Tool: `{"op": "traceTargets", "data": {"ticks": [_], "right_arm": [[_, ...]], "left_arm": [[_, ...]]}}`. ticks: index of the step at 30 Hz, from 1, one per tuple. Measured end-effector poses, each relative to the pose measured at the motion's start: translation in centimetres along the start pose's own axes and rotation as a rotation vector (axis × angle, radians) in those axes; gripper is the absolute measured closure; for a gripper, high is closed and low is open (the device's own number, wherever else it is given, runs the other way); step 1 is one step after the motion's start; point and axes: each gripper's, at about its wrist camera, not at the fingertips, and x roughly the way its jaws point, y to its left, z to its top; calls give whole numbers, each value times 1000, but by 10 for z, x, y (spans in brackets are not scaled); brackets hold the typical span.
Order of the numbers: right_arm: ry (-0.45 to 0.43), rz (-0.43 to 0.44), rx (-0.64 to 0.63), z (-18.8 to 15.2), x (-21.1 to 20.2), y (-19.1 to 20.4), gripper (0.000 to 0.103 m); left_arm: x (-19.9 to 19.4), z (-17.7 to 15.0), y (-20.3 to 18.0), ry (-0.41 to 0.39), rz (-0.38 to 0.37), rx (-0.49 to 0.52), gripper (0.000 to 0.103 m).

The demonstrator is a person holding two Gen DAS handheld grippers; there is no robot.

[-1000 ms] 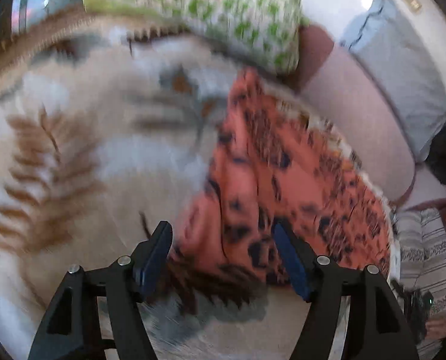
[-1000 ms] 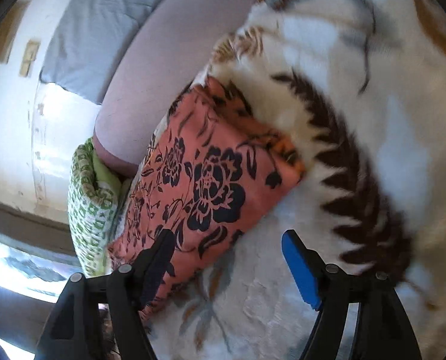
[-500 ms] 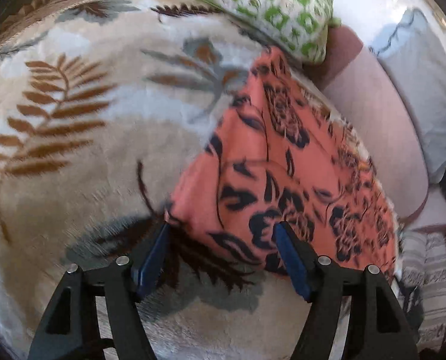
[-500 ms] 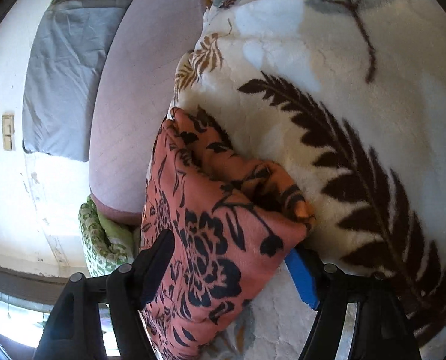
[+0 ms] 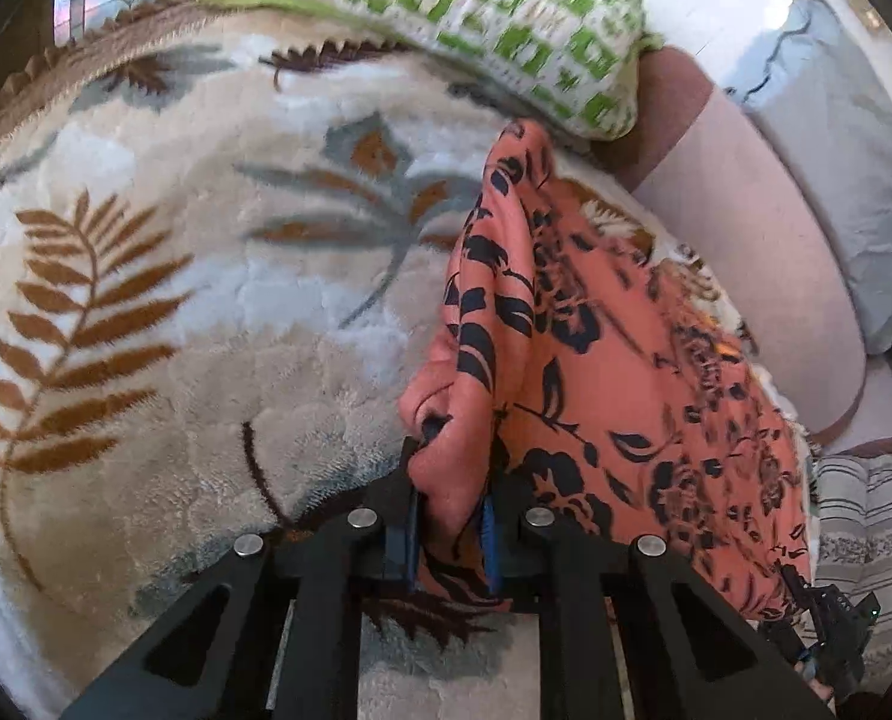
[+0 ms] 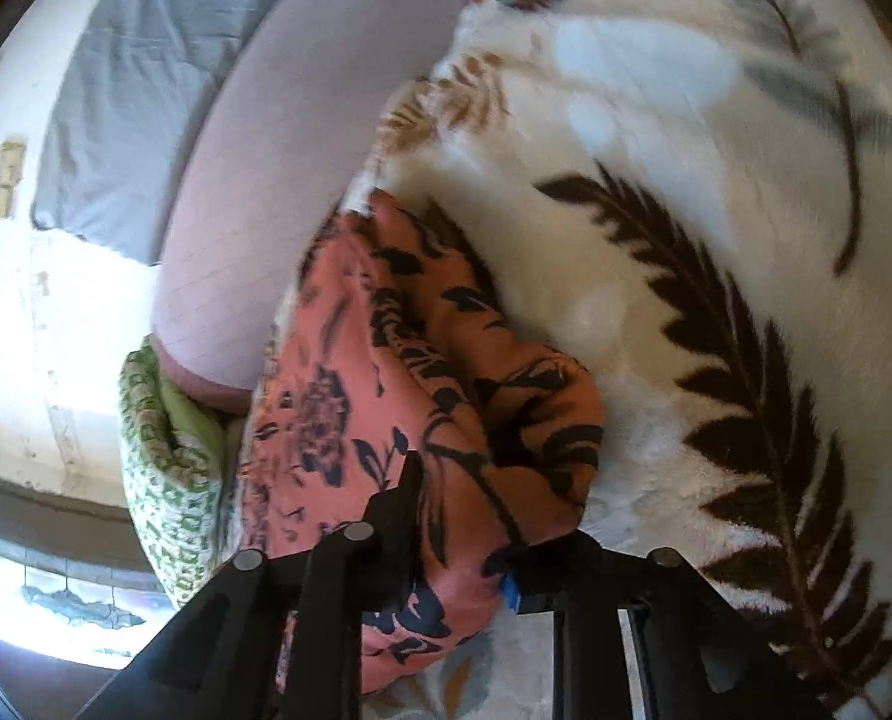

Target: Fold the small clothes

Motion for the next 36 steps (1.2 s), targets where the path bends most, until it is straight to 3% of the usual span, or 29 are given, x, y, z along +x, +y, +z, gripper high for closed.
{"op": "traceTargets", "data": {"ticks": [5,9,13,15,17,20,22,23,24,25,27,30,36], "right_arm": [[-39,18,-37,-6,-24,12,93],[-64,43,-74,-9,-45,20,94],[43,6,-96,-10,-27,6,90],[28,27,-26,-9,-22,-13,78],[19,42,36,-8,-20,-26,13],[20,79,11,-9,-16,-21,13],[45,94,-37,-7,-6,-10,18],[49,86,-46,-6,-1,-6,34],[72,76,-50,-4,7,-2,46],[91,62,-46,-4,14,-1,82],[95,38,-21,-2,21,-4,84],[80,47,-60,-2,9,5,86],[1,107,-177,-20,-49,49,86]], "left_arm": [[-29,-2,-9,-54,-22,60,87],[-42,-1,-11,-88,-35,96,87],[-13,2,-3,-19,-5,65,85],[4,-1,7,12,25,62,79],[12,-4,19,16,31,20,65],[16,-6,21,-13,25,-7,53],[19,-5,12,-18,35,17,52],[22,-3,8,-11,39,44,59],[26,0,6,5,25,63,87],[30,3,6,36,16,57,87],[25,10,7,38,11,45,88],[0,11,-4,-25,4,90,89],[-50,-8,-13,-92,-39,144,89]]}}
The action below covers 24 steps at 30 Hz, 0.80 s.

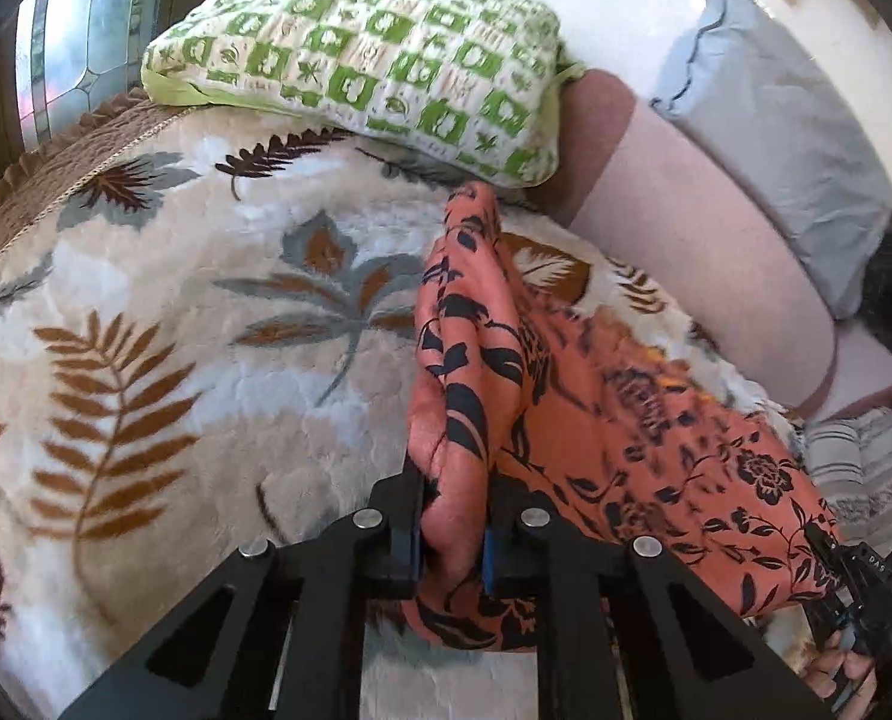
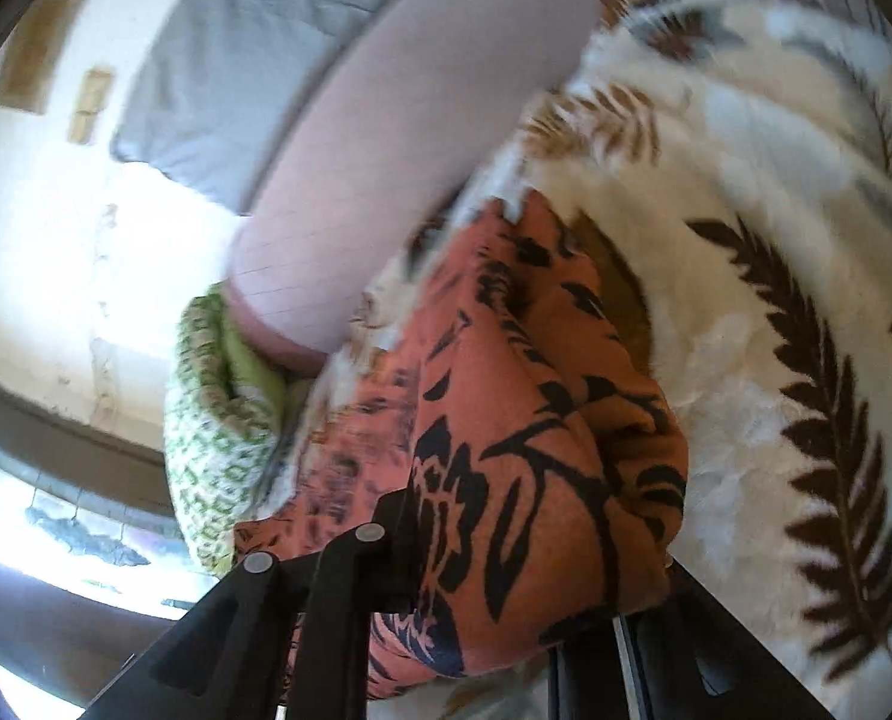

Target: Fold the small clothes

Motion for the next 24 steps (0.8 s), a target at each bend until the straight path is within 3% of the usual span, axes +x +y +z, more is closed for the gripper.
{"op": "traceTargets", "data": {"ticks": [5,9,11,12,14,15,16,17,20,22,24], "right_arm": [[13,28,-18,-41,-57,-5,86],[88,-35,40,-96,-85,-53,85],[115,-67,110,-122,-89,-87,77],[138,-81,137,-133,-87,-102,72],[137,-50,159,-136,-89,-111,67],[143,-72,139,-133,-91,-106,63],[145,-95,111,-131,-95,-101,48],[131,-123,63,-127,-103,-92,44],[66,-214,-62,-122,-131,-69,44],[-17,-273,-139,-119,-154,-51,43],[-73,-265,-214,-111,-165,-30,43]], "left_arm": [[-41,-41,32,30,-13,4,89],[-39,-90,75,124,-14,-48,87],[-28,-102,90,152,13,-70,81],[-22,-105,98,160,21,-92,71],[-26,-105,101,156,4,-116,70],[-34,-102,98,148,35,-110,68],[-45,-100,93,120,58,-92,67],[-55,-97,90,87,63,-74,65],[-90,-89,70,-49,116,17,55],[-98,-85,52,-92,110,92,54],[-97,-86,34,-99,80,180,53]]}}
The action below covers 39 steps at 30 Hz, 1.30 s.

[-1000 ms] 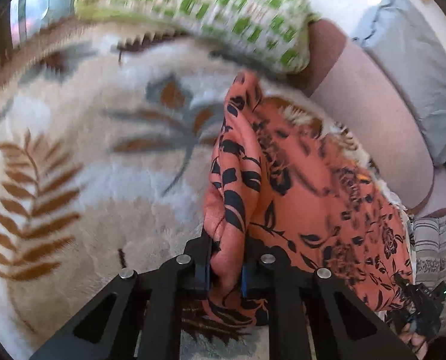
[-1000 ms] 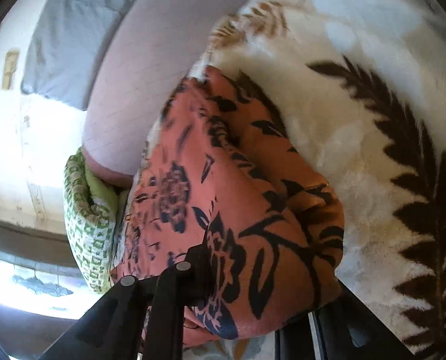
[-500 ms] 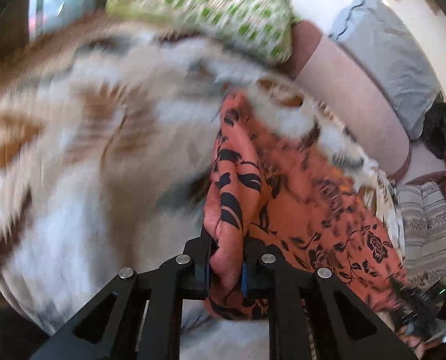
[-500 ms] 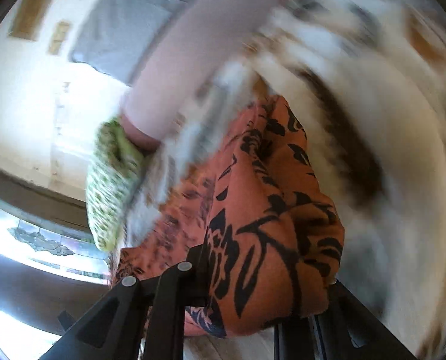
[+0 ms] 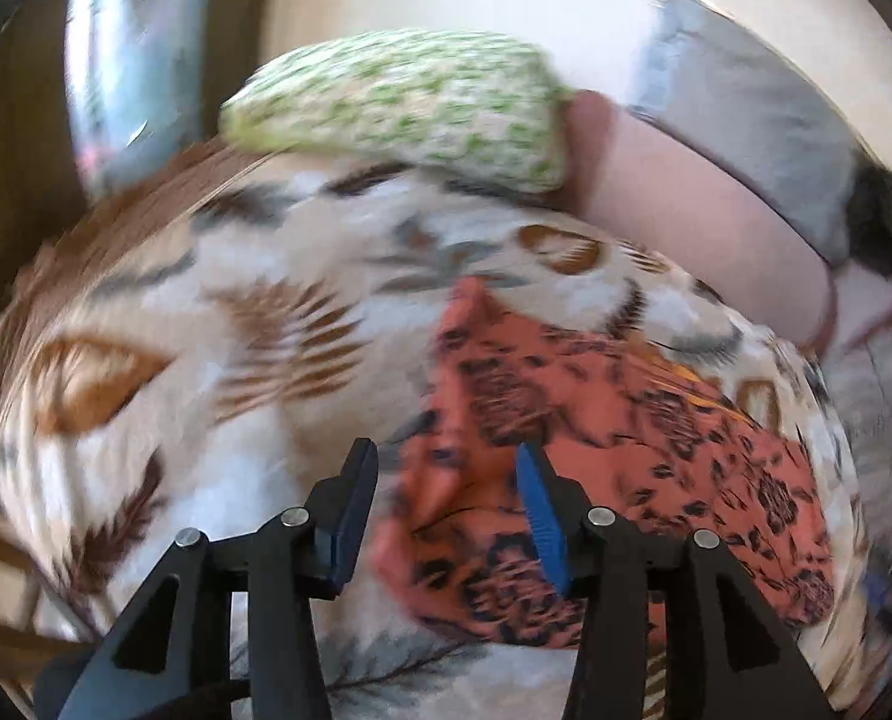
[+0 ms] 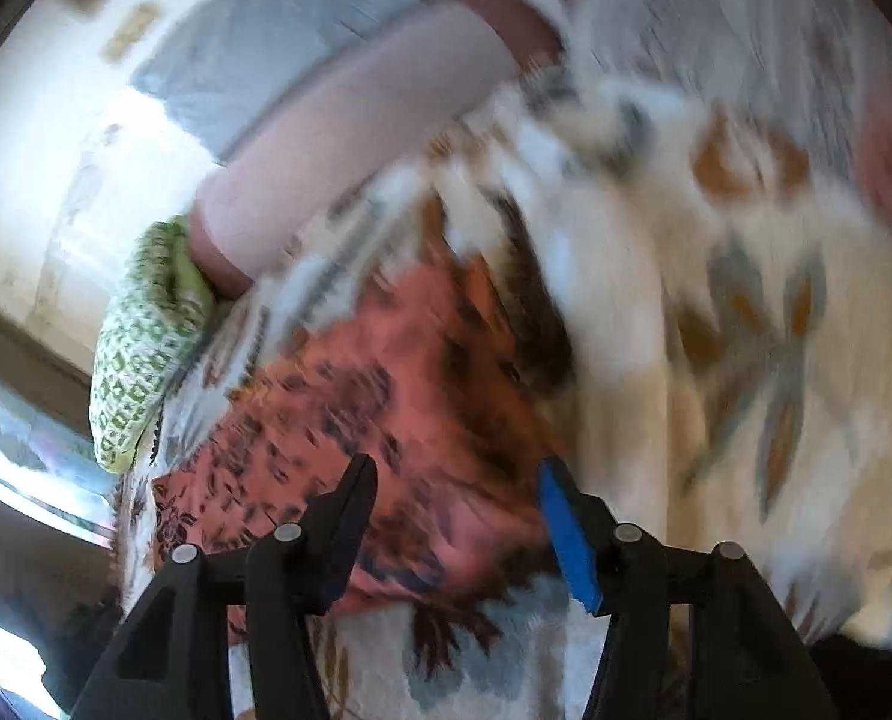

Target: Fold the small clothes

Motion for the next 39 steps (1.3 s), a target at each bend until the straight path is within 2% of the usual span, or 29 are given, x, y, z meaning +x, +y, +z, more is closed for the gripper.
{"op": "traceTargets", "data": {"ticks": [1,3,4,6,8,9,10,11,12,13,15,17,19,21,23,24,26,27,28,30,31,34,36,39], "right_arm": [[-44,25,-44,7,-8,15,43],[-59,87,-106,18,-9,38,39],[-40,142,-155,23,0,52,36],[44,203,-167,26,30,62,35],[140,197,-132,23,63,51,35],[171,126,-119,20,81,37,35],[222,27,-68,12,100,10,40],[242,34,-21,8,106,-5,51],[205,66,12,6,98,-18,52],[204,61,5,8,93,-18,52],[192,46,-35,17,81,-3,49],[135,111,-104,34,71,25,46],[129,206,-149,46,67,50,43],[157,262,-184,41,67,65,42],[226,295,-221,17,73,68,41],[260,289,-237,5,78,64,41],[371,193,-292,-34,99,50,42],[370,189,-299,-43,99,44,43],[317,195,-307,-43,88,42,43],[323,138,-329,-36,80,54,43],[296,135,-364,-30,71,65,43],[260,219,-412,-30,56,84,36],[276,230,-430,-40,59,89,32],[390,139,-437,-64,92,69,32]], "left_arm": [[3,0,-9,1,-24,35,52],[20,0,-26,24,-46,89,52],[30,-1,-31,43,-49,99,52],[57,-6,-37,76,-36,116,52],[87,-15,-32,164,12,127,52],[101,-20,-24,217,21,117,53],[98,-21,-19,189,-14,112,53],[94,-21,-18,173,-17,122,53],[88,-18,-21,182,-6,137,53],[82,-13,-23,180,-5,136,53],[68,-2,-29,126,-43,121,52],[60,5,-35,100,-82,112,49],[57,5,-42,88,-103,115,45],[66,-1,-45,110,-75,133,45],[84,-10,-39,172,-45,116,45],[94,-17,-35,219,-36,104,45],[95,-23,-36,211,-26,135,45],[91,-23,-40,204,-10,160,45],[89,-21,-42,208,-5,168,45],[83,-18,-44,206,-23,150,45],[81,-17,-45,202,-25,145,45],[74,-16,-48,191,-17,154,45],[71,-18,-50,196,-9,162,45],[70,-22,-51,208,-6,170,45]]}}
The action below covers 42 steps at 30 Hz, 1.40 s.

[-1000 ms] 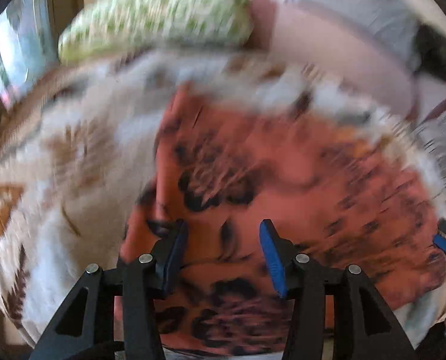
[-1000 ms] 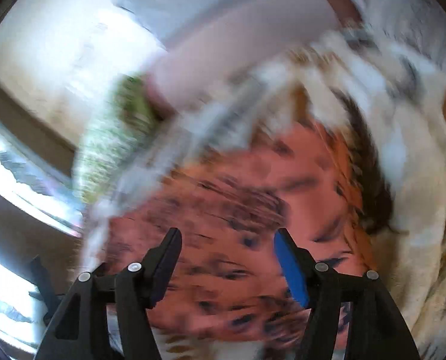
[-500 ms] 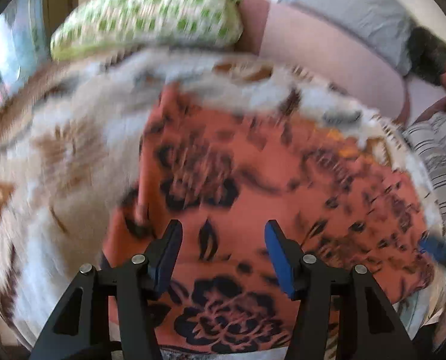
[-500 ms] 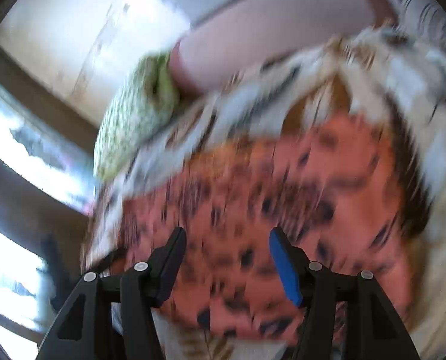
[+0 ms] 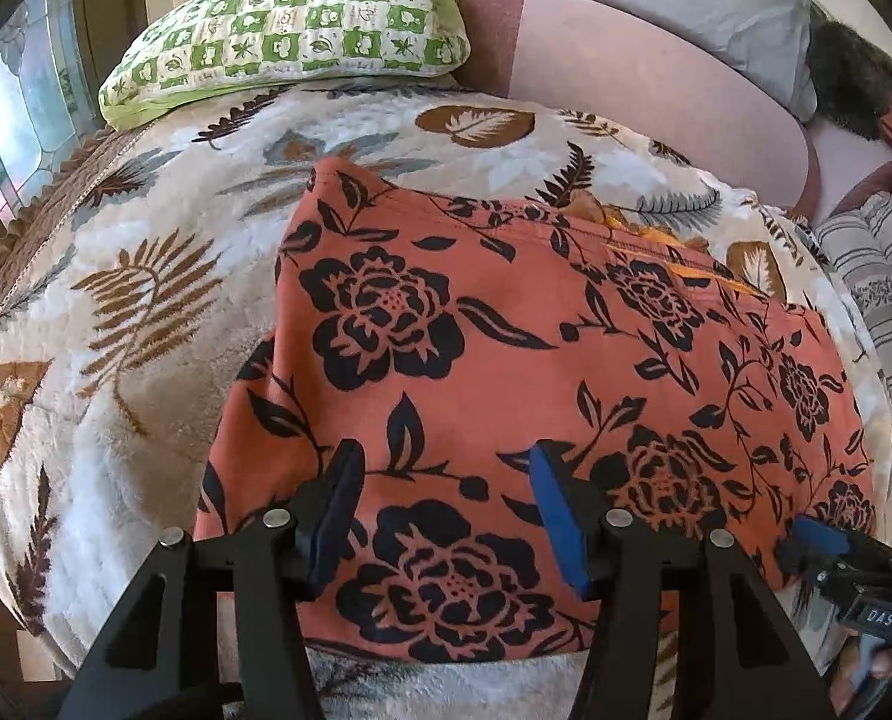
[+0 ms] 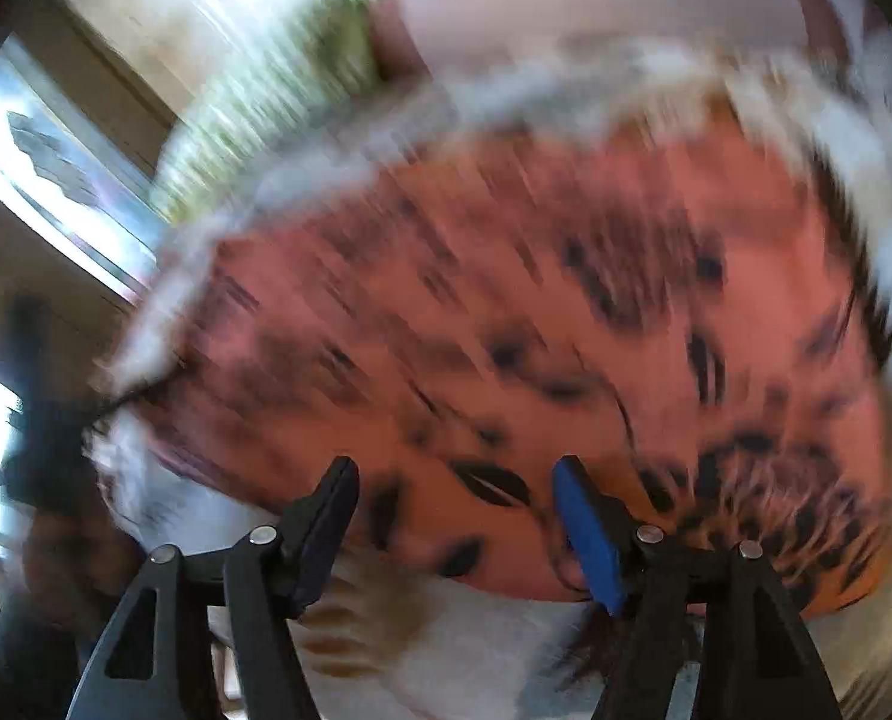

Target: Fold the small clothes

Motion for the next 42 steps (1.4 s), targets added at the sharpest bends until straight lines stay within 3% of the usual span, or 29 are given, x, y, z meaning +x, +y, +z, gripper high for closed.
{"op": "traceTargets", "data": {"ticks": [2,6,9,13,19,23,24,26,27,28,29,32,34,37,39,40,41,42], "right_arm": [[-40,36,14,-3,-10,-5,33],[-93,23,17,14,-49,-12,33],[-148,37,80,37,-65,-39,33],[-218,49,243,72,-79,-105,33],[-155,47,301,120,-39,-151,33],[-123,74,331,128,-15,-159,34],[-112,63,319,129,-9,-156,38],[-83,49,321,133,3,-156,79],[-81,41,325,134,5,-158,80],[-96,28,324,133,1,-159,92],[-117,-2,319,131,-4,-157,95],[-190,-74,356,118,-19,-167,95],[-130,-53,431,106,-1,-185,95],[-175,-5,403,106,-17,-175,93],[-196,-35,390,107,-33,-169,87],[-207,-38,400,104,-39,-168,74],[-213,-20,416,98,-47,-166,46],[-200,-2,422,91,-51,-163,31]], "left_arm": [[-3,-2,-3,-4,8,11,45],[-5,-2,-12,-6,0,24,45],[-6,-3,-24,-12,-6,54,45],[4,-6,-42,10,-24,90,44],[12,-10,-66,21,-32,143,44],[14,-8,-71,17,-40,158,44],[16,-8,-72,21,-37,159,44],[18,-9,-73,22,-32,163,44],[17,-9,-73,19,-32,166,44],[16,-9,-73,17,-35,169,44],[15,-10,-72,14,-38,170,44],[16,-10,-68,13,-45,146,44],[16,-10,-68,19,-47,146,44],[11,-10,-67,13,-55,151,44],[6,-10,-64,-1,-65,133,44],[4,-10,-63,-4,-69,127,44],[3,-10,-62,-6,-70,126,44],[2,-11,-61,-7,-69,125,44]]}}
